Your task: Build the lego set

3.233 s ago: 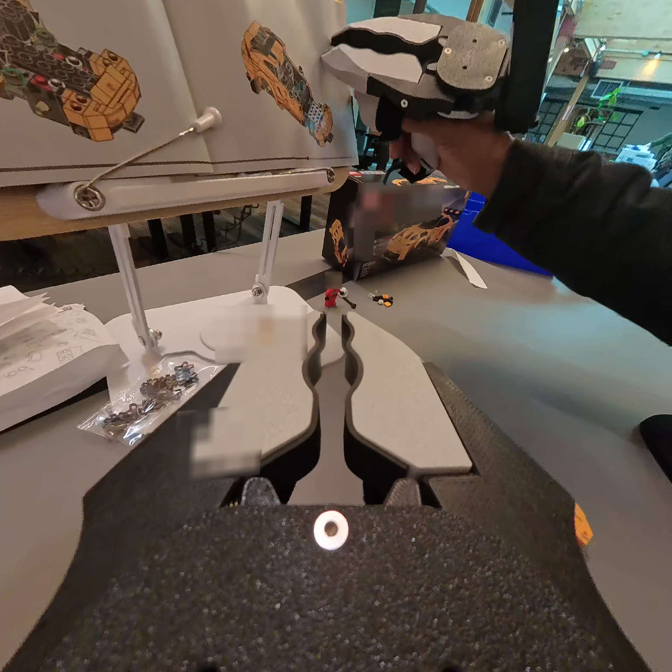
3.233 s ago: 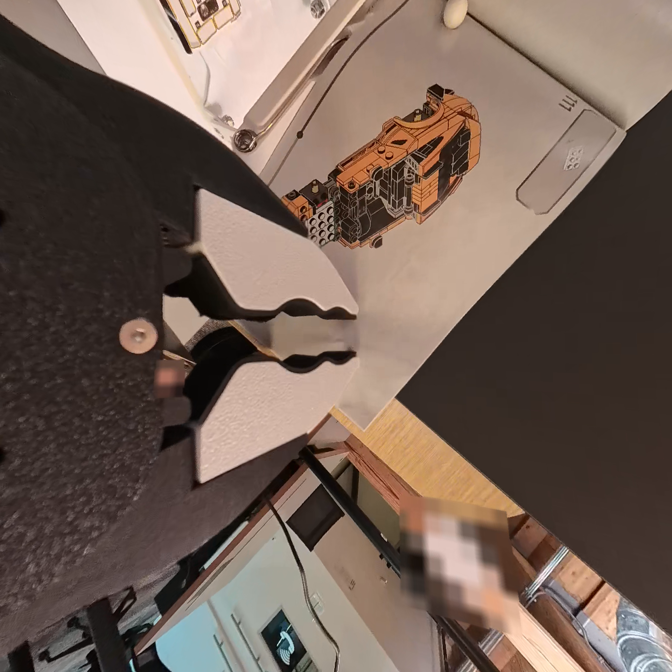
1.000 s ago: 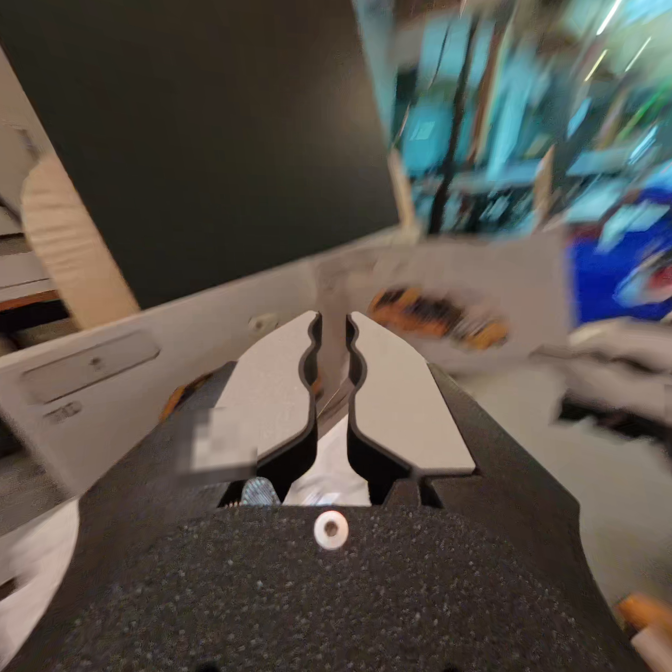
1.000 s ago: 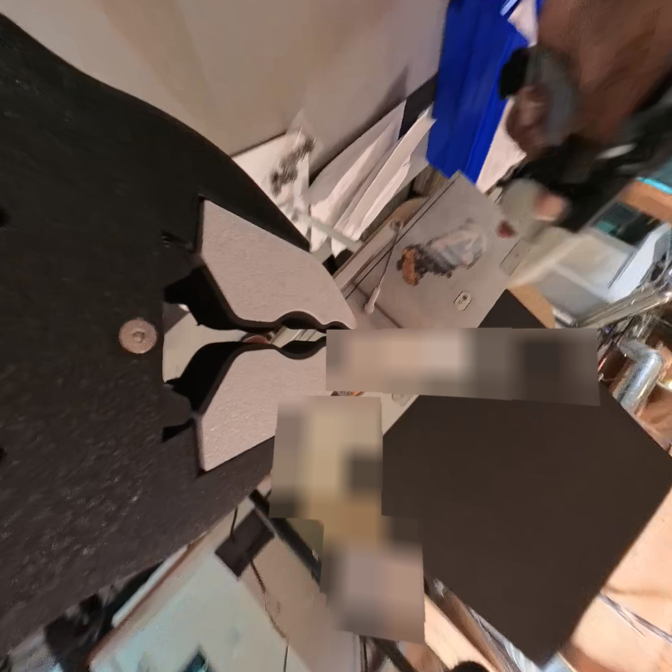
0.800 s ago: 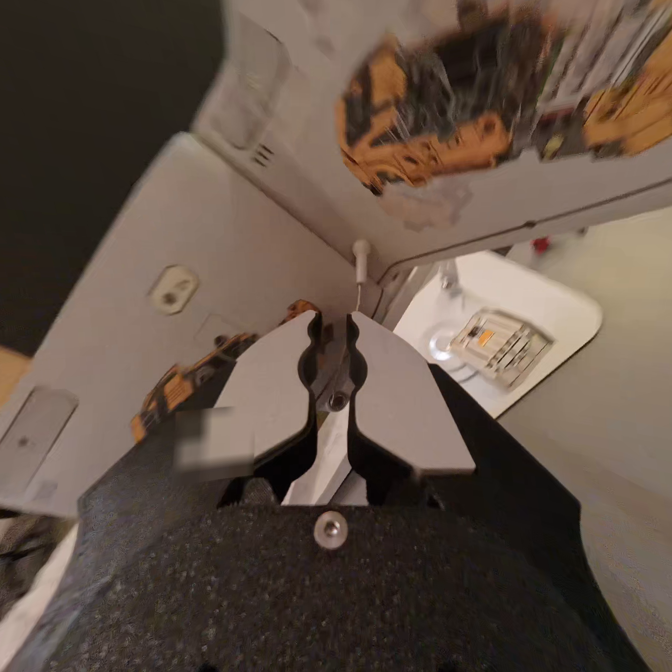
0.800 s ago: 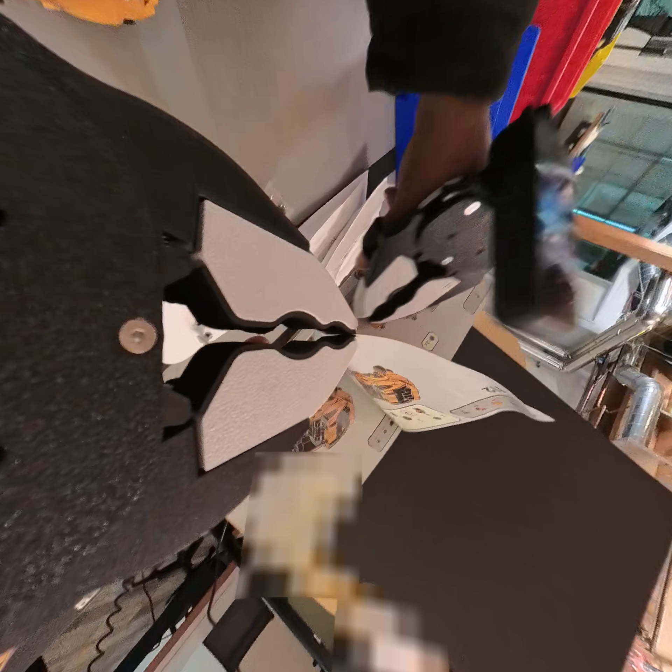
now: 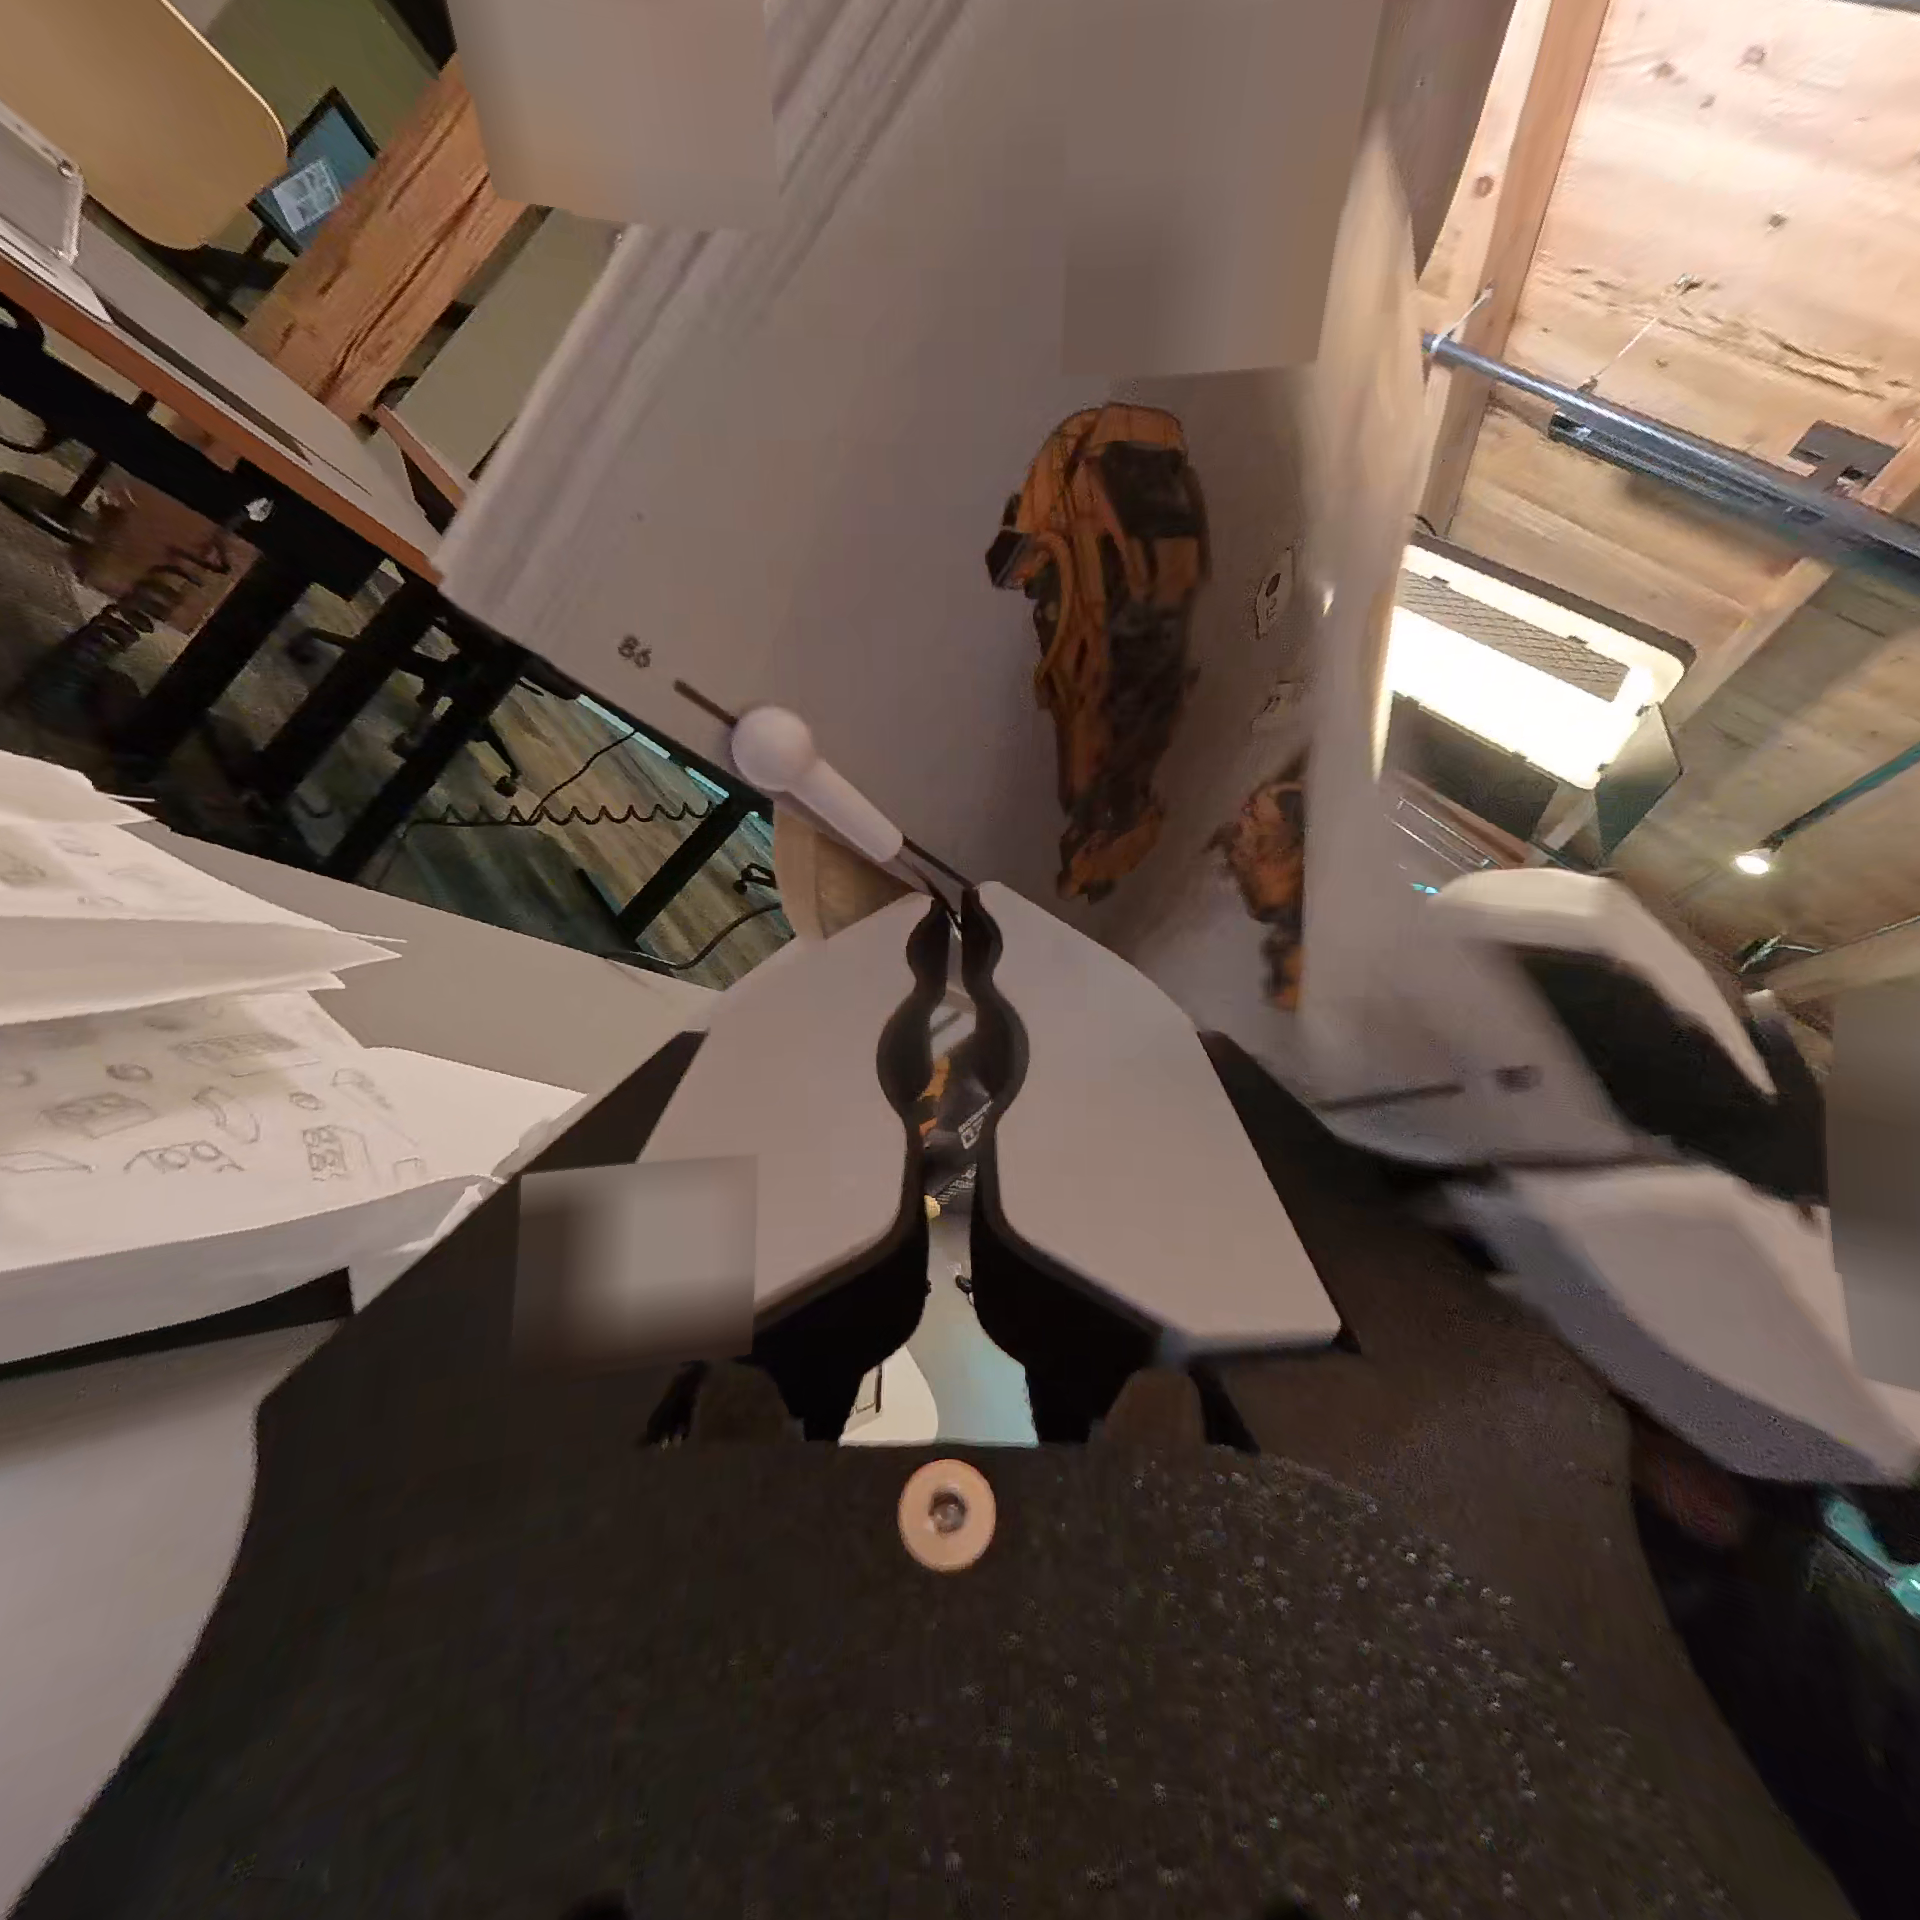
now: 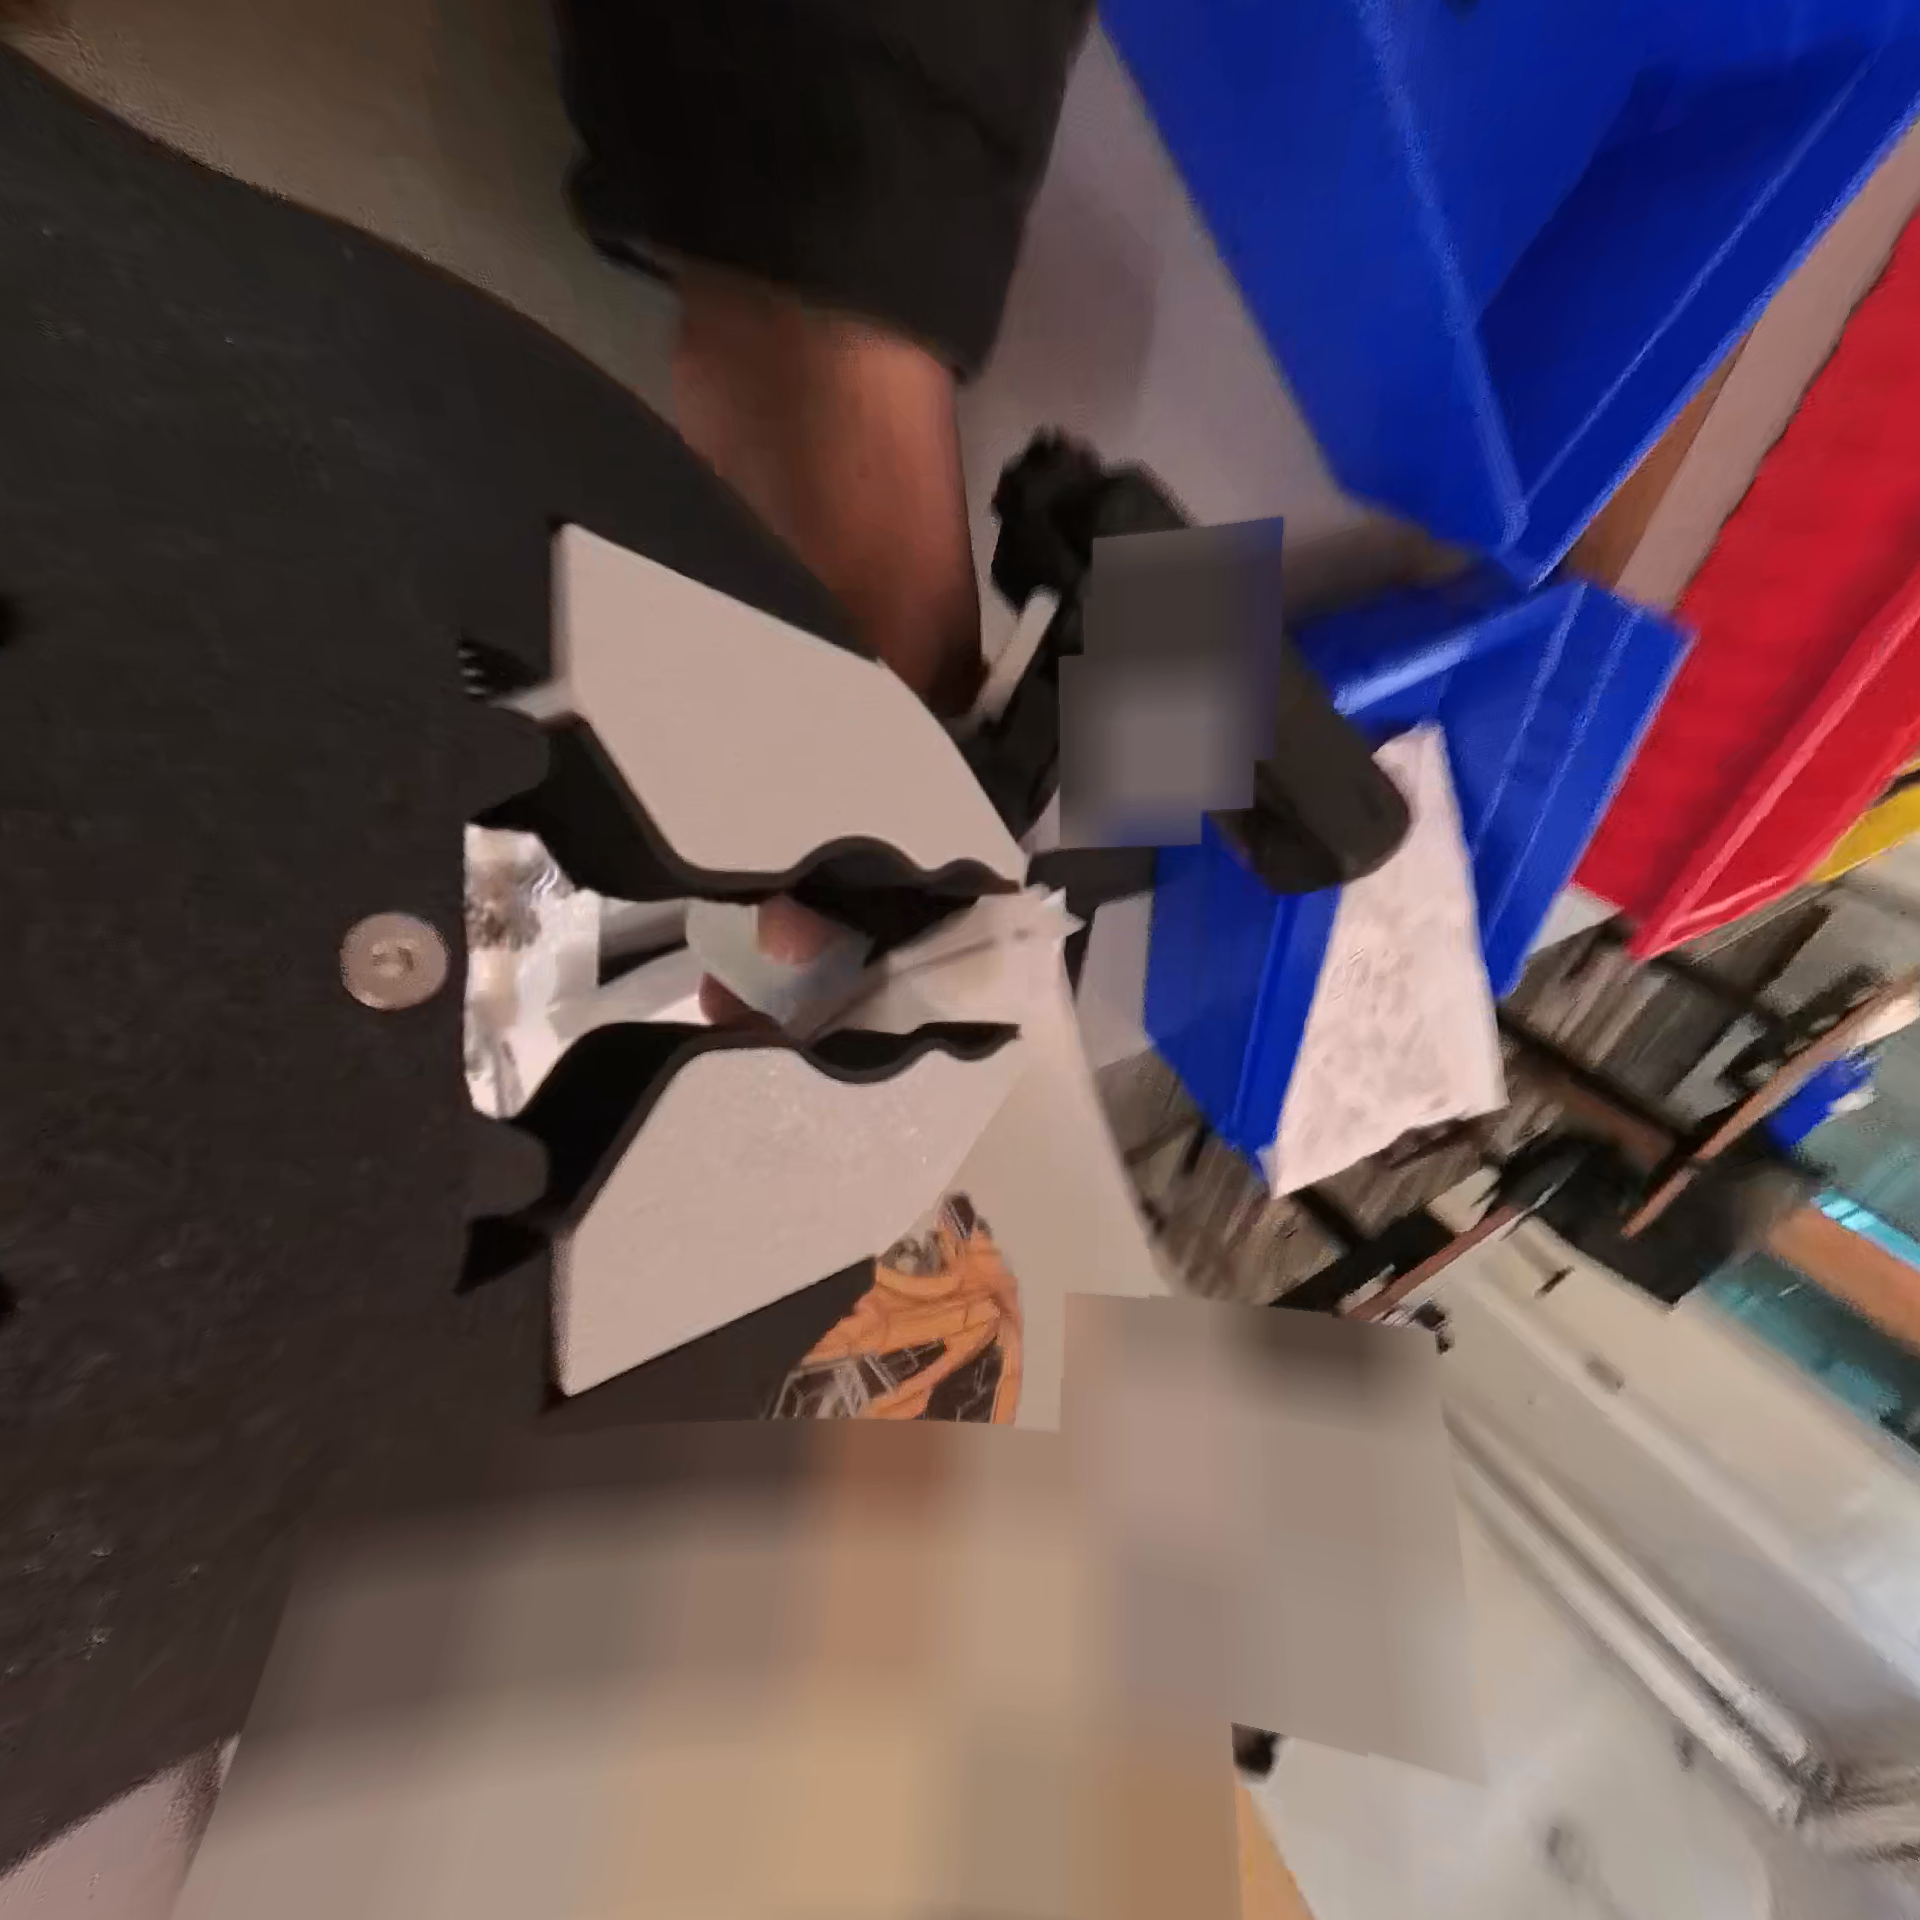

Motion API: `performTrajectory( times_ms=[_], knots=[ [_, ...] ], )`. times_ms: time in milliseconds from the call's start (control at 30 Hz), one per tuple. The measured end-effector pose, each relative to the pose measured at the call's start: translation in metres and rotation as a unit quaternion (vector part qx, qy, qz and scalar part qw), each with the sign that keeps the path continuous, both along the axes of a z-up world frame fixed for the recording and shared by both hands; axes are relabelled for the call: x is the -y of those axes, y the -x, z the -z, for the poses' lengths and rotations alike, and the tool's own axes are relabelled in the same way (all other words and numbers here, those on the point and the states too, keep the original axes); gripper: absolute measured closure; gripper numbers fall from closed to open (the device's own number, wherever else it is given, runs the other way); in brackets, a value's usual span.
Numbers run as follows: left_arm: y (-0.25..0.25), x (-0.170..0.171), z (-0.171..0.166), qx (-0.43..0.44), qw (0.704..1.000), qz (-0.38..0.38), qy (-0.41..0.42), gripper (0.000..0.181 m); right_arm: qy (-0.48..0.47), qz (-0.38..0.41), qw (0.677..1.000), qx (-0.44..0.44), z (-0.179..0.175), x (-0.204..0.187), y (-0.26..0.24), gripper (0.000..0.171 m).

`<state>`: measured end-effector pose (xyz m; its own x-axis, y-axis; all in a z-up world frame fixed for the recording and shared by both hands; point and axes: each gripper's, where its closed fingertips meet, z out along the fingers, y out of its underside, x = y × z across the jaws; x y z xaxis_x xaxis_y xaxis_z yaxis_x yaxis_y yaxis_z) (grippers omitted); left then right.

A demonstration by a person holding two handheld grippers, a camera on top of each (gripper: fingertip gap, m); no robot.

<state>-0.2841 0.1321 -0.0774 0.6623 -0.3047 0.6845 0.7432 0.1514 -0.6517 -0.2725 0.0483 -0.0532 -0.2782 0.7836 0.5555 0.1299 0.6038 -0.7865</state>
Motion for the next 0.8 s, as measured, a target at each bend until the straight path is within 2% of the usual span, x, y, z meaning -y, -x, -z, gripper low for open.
performTrajectory(
  times_ms=[33,100,167,233,333,500,633,800],
  knots=[
    [0.0,0.0,-0.001,0.0,1.0,0.0,-0.002,0.179,0.027,-0.033,0.999,-0.008,-0.01,0.006,-0.014,0.148],
    [0.0,0.0,-0.002,0.007,1.0,0.005,-0.005,0.179,0.089,-0.054,0.993,-0.049,-0.04,-0.002,-0.046,0.155],
    [0.001,-0.001,-0.002,0.008,1.0,0.004,-0.003,0.179,0.105,0.031,0.989,-0.102,-0.062,-0.054,-0.07,0.163],
    [0.001,-0.001,-0.002,0.016,1.0,0.002,-0.005,0.179,0.084,0.134,0.984,-0.088,-0.051,-0.113,-0.084,0.17],
    [0.001,-0.002,-0.002,0.024,1.0,-0.002,-0.008,0.18,0.045,0.192,0.98,-0.036,-0.021,-0.154,-0.083,0.17],
    [0.001,-0.001,-0.002,0.033,0.999,-0.005,-0.011,0.179,-0.157,0.255,0.954,0.013,-0.01,-0.158,-0.054,0.168],
    [0.001,0.0,0.007,0.122,0.992,0.013,-0.043,0.18,-0.276,0.282,0.918,0.036,-0.012,-0.156,-0.037,0.167],
    [-0.003,0.003,0.011,0.16,0.983,0.005,-0.085,0.18,-0.23,0.309,0.921,0.053,-0.011,-0.159,-0.04,0.168]
  ],
)
